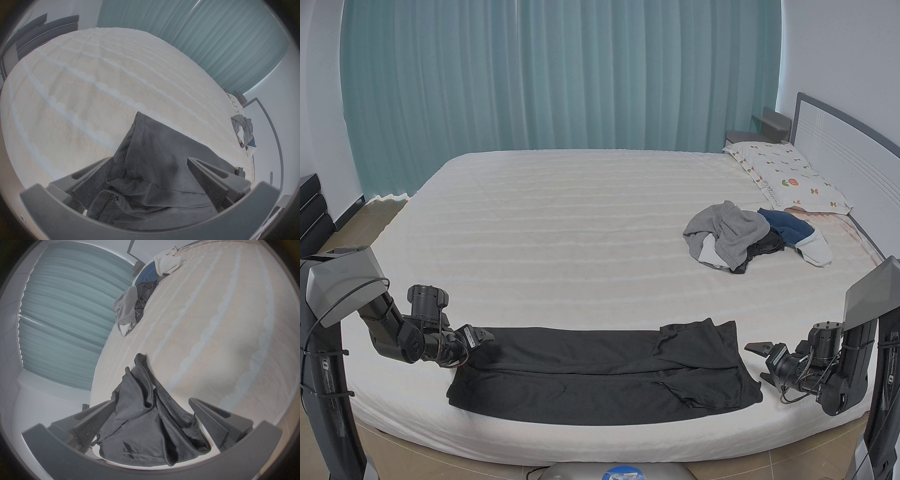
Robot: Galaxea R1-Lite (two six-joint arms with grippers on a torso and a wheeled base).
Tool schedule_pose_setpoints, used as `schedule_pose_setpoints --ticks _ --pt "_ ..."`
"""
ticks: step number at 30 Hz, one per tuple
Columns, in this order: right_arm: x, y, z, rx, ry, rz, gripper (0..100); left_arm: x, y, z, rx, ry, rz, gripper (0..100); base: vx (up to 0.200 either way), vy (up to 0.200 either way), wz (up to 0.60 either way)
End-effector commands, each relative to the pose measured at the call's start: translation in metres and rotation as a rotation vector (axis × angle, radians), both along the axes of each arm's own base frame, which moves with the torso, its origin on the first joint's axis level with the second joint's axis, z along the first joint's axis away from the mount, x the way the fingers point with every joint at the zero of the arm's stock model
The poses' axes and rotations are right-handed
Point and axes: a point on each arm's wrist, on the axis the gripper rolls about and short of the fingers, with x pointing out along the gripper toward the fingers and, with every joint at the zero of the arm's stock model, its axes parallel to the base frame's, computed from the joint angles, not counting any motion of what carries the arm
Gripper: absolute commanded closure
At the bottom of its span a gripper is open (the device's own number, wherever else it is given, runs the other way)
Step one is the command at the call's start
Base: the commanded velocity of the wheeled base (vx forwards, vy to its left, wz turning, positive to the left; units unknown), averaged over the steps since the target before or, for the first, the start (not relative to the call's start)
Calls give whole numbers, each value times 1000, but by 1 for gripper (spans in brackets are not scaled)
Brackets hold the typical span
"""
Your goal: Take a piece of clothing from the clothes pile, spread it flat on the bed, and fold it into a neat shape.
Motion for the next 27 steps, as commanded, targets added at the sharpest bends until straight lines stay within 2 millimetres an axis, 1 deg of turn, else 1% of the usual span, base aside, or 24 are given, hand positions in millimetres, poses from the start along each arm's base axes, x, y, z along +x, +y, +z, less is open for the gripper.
schedule_pose_setpoints --ticks 1,3,6,21,22,27 --pt "0 0 0 0 -7 1 0 -4 2 -2 8 15 -4 0 0 0 0" --pt "1 0 1 0 -10 1 0 -9 2 -8 38 30 -36 0 0 0 0" --pt "0 0 0 0 -7 1 0 -14 1 -11 61 43 -68 0 0 0 0" --pt "1 0 0 1 -8 2 0 -14 -3 -13 64 46 -85 0 0 0 0" --pt "1 0 1 1 -10 2 0 -15 -3 -13 64 48 -86 100 0 0 0" --pt "1 0 0 1 -8 2 0 -14 -3 -12 66 32 -84 100 0 0 0"
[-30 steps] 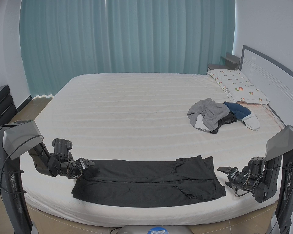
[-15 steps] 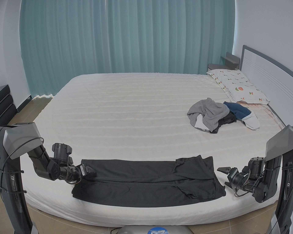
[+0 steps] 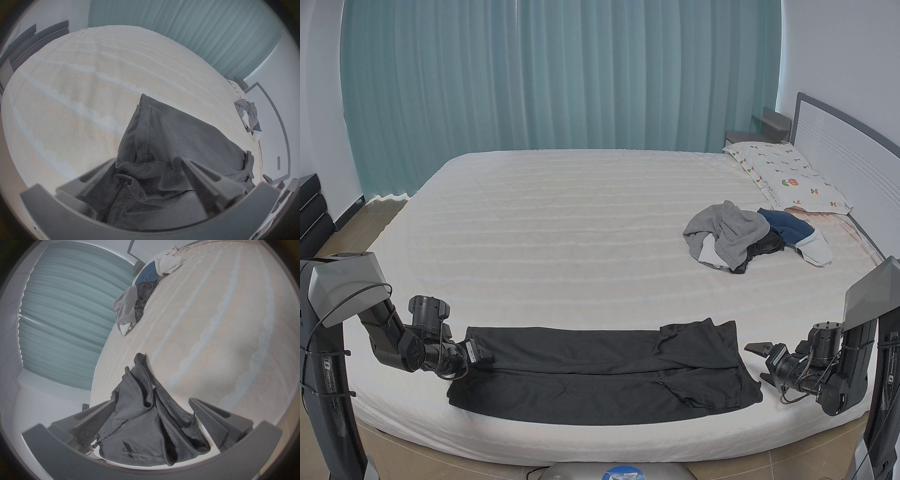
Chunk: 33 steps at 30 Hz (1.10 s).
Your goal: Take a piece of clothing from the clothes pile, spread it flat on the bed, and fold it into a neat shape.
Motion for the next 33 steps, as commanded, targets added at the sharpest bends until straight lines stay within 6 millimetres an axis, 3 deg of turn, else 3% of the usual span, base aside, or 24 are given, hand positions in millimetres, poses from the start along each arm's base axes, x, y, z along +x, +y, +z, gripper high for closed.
schedule_pose_setpoints --ticks 1,29,33 --pt "1 0 1 0 -9 1 0 0 0 0 1 -10 1 100 0 0 0" --pt "3 -4 4 9 -27 -16 0 -5 6 10 7 -44 29 100 0 0 0" --pt "3 -3 4 9 -24 -15 0 -6 5 8 7 -38 28 100 -200 200 0"
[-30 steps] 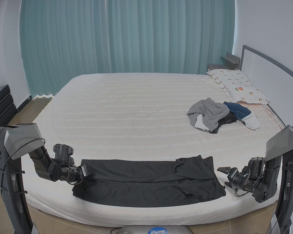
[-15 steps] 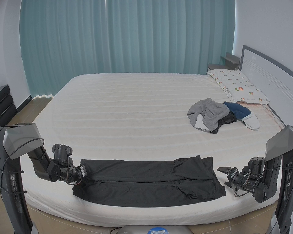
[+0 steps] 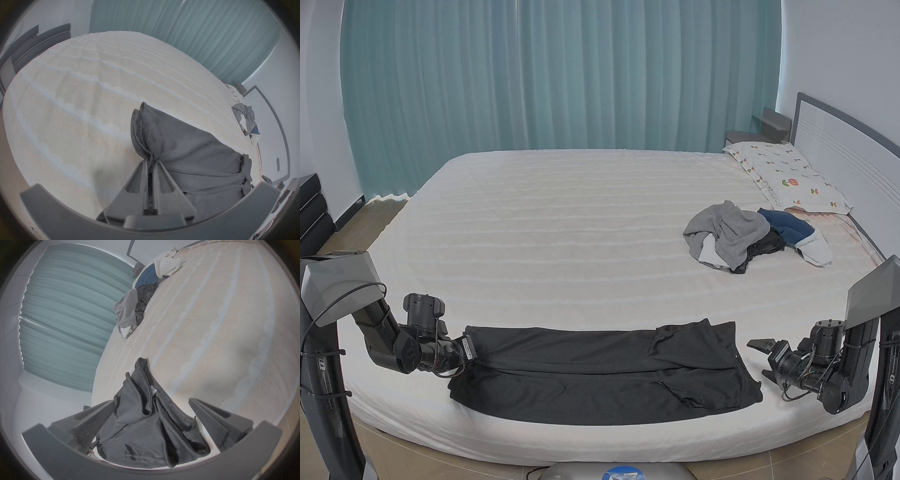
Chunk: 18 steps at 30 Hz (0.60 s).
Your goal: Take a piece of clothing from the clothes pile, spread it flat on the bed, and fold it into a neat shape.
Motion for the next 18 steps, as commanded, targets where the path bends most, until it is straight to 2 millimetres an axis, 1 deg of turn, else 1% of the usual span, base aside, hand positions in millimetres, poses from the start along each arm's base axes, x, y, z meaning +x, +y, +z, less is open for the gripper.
schedule_pose_setpoints --ticks 1,2,12,18 --pt "0 0 1 0 -9 1 0 -1 0 0 0 0 -1 100 -200 200 0" --pt "0 0 1 0 -9 1 0 -1 0 0 0 -1 -1 100 -200 200 0" --pt "-1 3 -1 -5 0 13 0 6 -3 3 -8 -25 6 100 0 0 0" --pt "-1 3 -1 -5 0 14 0 6 -24 8 -44 -29 9 100 0 0 0"
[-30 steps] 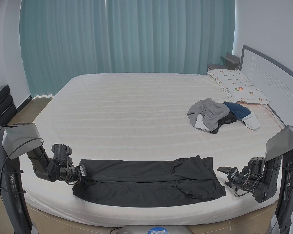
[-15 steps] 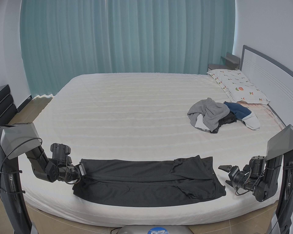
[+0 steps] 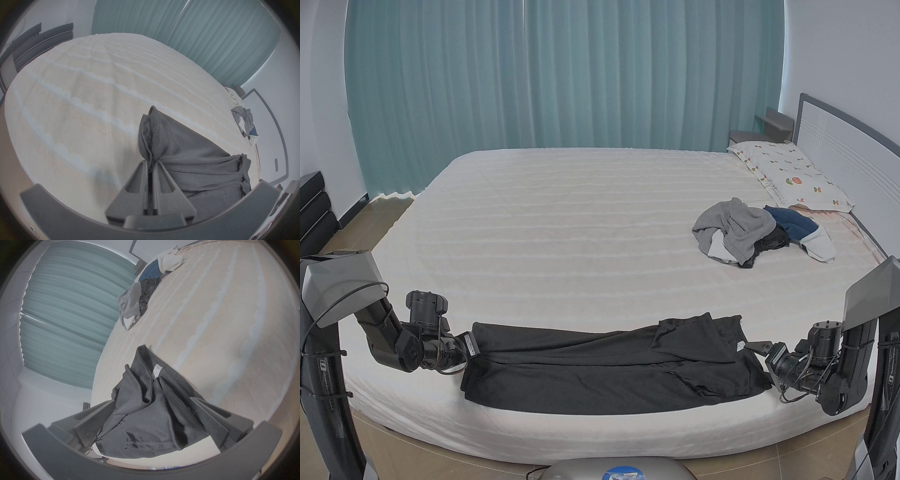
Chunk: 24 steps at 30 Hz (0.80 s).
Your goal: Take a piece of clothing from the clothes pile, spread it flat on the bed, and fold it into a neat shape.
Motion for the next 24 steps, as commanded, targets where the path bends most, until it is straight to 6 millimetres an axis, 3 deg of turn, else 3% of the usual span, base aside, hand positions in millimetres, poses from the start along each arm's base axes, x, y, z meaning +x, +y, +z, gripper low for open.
schedule_pose_setpoints --ticks 1,8,21,24 --pt "0 1 0 0 -8 2 0 0 -14 4 -20 -7 -4 100 0 0 0" --pt "0 1 0 0 -8 2 0 1 -31 17 -36 -39 15 100 0 0 0" --pt "0 1 0 0 -7 2 0 -5 -58 53 -99 -42 26 100 0 -200 0" --pt "0 1 0 0 -5 2 0 -7 -74 65 -89 -46 8 100 0 -200 0"
